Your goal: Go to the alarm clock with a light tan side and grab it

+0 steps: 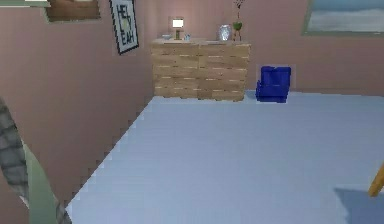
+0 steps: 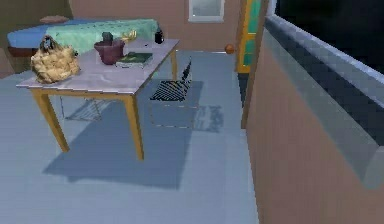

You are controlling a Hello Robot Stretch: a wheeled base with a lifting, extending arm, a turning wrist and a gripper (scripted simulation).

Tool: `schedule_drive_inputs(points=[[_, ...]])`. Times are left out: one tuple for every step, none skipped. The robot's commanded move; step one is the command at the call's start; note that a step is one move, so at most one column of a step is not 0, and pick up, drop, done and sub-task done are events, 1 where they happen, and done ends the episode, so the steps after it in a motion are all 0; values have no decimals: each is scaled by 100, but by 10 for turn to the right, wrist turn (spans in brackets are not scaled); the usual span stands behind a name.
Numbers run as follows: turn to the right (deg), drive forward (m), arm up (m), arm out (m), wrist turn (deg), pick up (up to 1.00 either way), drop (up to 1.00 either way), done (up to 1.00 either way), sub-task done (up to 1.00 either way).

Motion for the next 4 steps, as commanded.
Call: schedule_drive_inputs(points=[[120, 0, 0, 0, 0, 0, 0, 0, 0], [0, 40, 0, 0, 0, 0, 0, 0, 0], [450, 0, 0, 0, 0, 0, 0, 0, 0], [450, 0, 0, 0, 0, 0, 0, 0, 0]])
